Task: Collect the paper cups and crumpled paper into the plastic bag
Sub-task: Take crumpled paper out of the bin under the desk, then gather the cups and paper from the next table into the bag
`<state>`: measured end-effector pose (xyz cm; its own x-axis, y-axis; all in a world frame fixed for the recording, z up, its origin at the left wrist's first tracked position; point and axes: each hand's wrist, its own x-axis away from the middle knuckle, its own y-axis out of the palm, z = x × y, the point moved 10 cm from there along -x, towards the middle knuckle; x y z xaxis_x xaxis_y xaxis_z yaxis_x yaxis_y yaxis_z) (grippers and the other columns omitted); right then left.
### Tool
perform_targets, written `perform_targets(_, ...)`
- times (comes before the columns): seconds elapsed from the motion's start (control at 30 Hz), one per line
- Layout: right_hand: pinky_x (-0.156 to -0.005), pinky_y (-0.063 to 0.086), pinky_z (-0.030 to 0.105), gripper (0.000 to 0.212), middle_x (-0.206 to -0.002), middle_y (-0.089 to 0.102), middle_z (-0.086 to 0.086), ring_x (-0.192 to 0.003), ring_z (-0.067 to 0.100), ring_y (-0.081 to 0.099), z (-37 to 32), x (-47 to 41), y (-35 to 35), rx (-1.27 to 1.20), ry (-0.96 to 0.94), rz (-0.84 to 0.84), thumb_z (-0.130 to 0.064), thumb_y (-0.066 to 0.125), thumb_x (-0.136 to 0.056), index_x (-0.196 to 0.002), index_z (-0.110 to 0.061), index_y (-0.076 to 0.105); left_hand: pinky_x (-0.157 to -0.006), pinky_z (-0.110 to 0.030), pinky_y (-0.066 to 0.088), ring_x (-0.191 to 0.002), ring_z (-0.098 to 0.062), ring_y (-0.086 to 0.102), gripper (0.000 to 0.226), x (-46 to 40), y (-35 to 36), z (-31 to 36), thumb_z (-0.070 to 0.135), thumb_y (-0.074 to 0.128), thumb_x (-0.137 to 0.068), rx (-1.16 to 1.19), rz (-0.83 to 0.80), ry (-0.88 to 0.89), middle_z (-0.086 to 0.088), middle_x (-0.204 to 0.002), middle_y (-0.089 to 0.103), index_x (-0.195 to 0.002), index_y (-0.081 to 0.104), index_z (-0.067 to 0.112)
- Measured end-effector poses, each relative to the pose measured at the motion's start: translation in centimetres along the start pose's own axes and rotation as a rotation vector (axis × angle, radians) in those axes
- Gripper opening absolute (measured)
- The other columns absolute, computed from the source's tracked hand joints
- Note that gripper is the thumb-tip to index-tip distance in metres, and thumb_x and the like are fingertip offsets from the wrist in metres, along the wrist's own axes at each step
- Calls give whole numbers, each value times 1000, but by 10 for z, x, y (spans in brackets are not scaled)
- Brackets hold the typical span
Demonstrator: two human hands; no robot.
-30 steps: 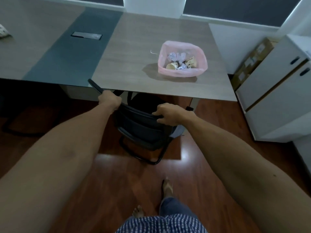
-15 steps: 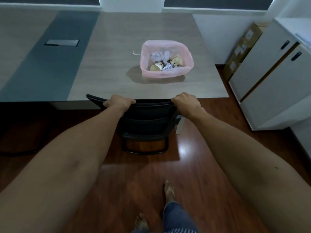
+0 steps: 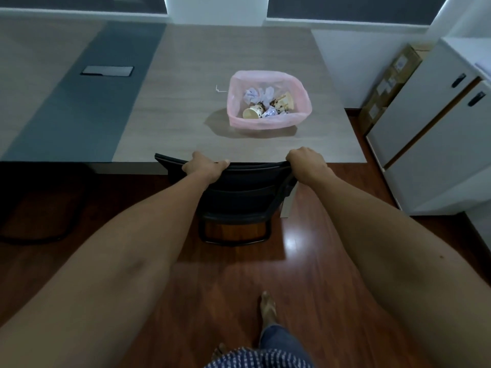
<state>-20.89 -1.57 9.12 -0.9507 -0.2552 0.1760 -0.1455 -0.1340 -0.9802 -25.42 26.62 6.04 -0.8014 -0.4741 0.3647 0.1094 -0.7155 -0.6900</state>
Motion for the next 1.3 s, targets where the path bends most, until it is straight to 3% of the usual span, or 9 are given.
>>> perform_targets(0.17, -78, 48, 38, 23, -111, 62, 9, -98, 32, 59, 2, 9, -19, -211, 135, 57, -12, 51, -87, -107, -13, 64, -76, -38, 60, -86, -33, 71, 52, 2, -37, 23, 49, 73, -84, -106, -6, 198, -19, -109, 68, -108, 59, 5)
perform_targets(0.3, -85, 52, 41, 34, -120, 64, 10, -104, 30, 61, 6, 11, -34, -296, 216, 152, -15, 49, -91, -122, -14, 62, -91, -44, 57, -103, -34, 67, 50, 14, -44, 58, 43, 74, -85, -32, -87, 373, -17, -115, 66, -118, 59, 8)
perform_targets(0.4, -87, 55, 44, 40, -122, 64, 8, -103, 27, 62, 12, 3, -43, -329, 252, 198, -14, 47, -91, -130, -16, 59, -92, -33, 50, -103, -26, 62, 45, 14, -49, 79, 41, 71, -89, -52, -69, 470, -7, -113, 65, -120, 64, 8)
perform_targets(0.7, -86, 51, 46, 31, -122, 61, 14, -106, 37, 61, 55, -90, -61, -368, 288, 286, -13, 48, -97, -127, -10, 55, -72, -35, 48, -79, -24, 52, 24, -73, -22, 137, 23, 67, -89, -76, -26, 503, -9, -84, 61, -91, 70, -1)
perform_targets(0.8, -87, 50, 47, 32, -127, 57, 13, -108, 37, 59, 78, -140, -52, -425, 305, 290, -14, 45, -99, -130, -11, 53, -73, -27, 41, -86, -22, 53, 10, -120, 4, 159, 24, 67, -87, -94, -38, 500, -10, -96, 65, -88, 69, 14)
perform_targets(0.97, -97, 49, 55, 33, -146, 40, 14, -126, 37, 46, 120, -222, -23, -459, 311, 260, -12, 49, -100, -132, -15, 53, -86, -26, 40, -108, -28, 57, 34, -200, 54, 185, 33, 69, -87, -170, -89, 445, -18, -124, 57, -118, 69, 19)
perform_targets(1.13, -112, 38, 58, 39, -164, 16, 13, -146, 40, 25, 154, -290, -4, -422, 309, 206, -16, 56, -99, -138, -24, 53, -108, -29, 35, -136, -29, 44, 43, -247, 95, 201, 23, 67, -92, -210, -120, 420, -19, -154, 27, -134, 62, 16)
perform_targets(1.23, -113, 32, 61, 46, -168, 10, 9, -151, 39, 17, 163, -319, 8, -397, 290, 149, -20, 56, -101, -145, -30, 46, -104, -34, 38, -132, -33, 47, 50, -265, 115, 201, 24, 65, -93, -201, -109, 411, -16, -159, 23, -140, 53, 8)
perform_targets(1.3, -109, 36, 61, 47, -164, 22, 6, -145, 37, 30, 166, -332, 12, -382, 271, 154, -22, 57, -101, -146, -27, 43, -103, -39, 40, -130, -35, 48, 56, -273, 122, 200, 24, 64, -94, -174, -71, 391, -14, -155, 30, -143, 46, 5)
